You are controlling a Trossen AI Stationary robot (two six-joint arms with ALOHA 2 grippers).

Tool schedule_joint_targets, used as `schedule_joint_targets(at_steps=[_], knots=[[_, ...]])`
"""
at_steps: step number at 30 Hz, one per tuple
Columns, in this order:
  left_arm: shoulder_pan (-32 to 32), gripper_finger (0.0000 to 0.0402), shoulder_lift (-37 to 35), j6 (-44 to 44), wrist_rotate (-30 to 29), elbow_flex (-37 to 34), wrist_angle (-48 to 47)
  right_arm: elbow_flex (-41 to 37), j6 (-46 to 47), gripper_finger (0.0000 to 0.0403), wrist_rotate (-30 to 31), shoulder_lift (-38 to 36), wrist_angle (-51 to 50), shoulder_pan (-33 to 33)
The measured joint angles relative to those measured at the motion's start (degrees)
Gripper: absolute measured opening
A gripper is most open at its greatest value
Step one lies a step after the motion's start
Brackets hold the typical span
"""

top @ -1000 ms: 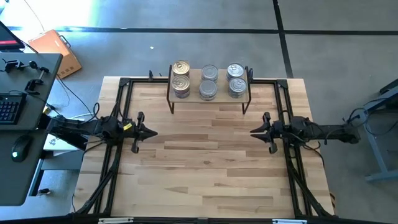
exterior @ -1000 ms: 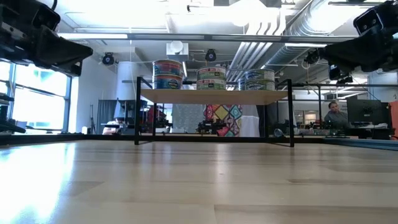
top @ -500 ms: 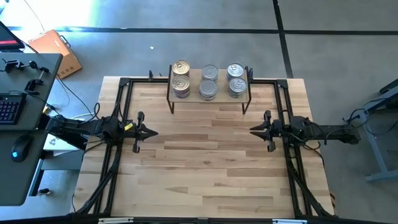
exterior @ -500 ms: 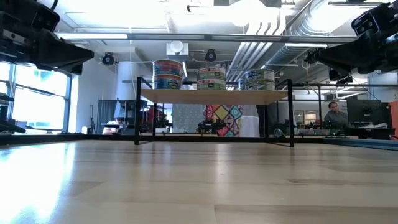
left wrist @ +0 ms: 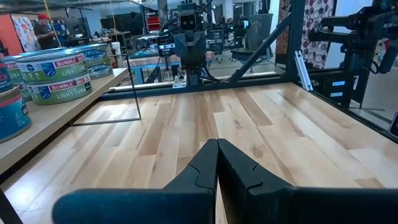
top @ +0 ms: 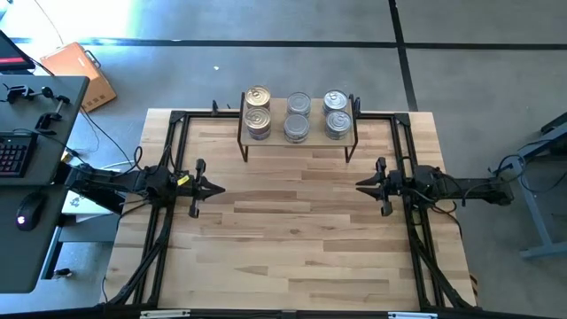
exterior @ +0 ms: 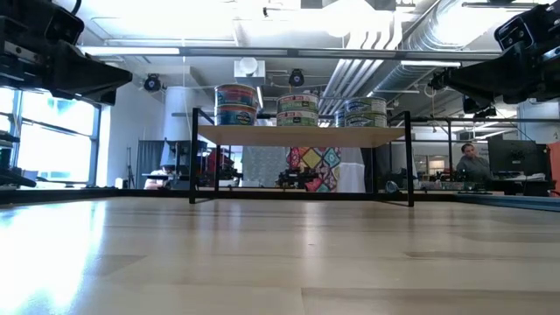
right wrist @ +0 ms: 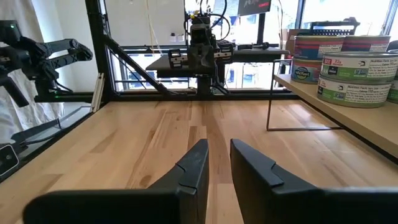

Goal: Stack canned seafood by type on shelf
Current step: Return to Home Position

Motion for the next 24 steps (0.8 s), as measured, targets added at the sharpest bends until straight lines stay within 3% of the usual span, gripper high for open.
schedule_joint_targets(at_steps=[24], knots=[[0.00,0.0001,0.00,0.02,-0.02,0.00,0.01,0.02,0.02,0.0057,0.02,0.00,0.04,0.00]])
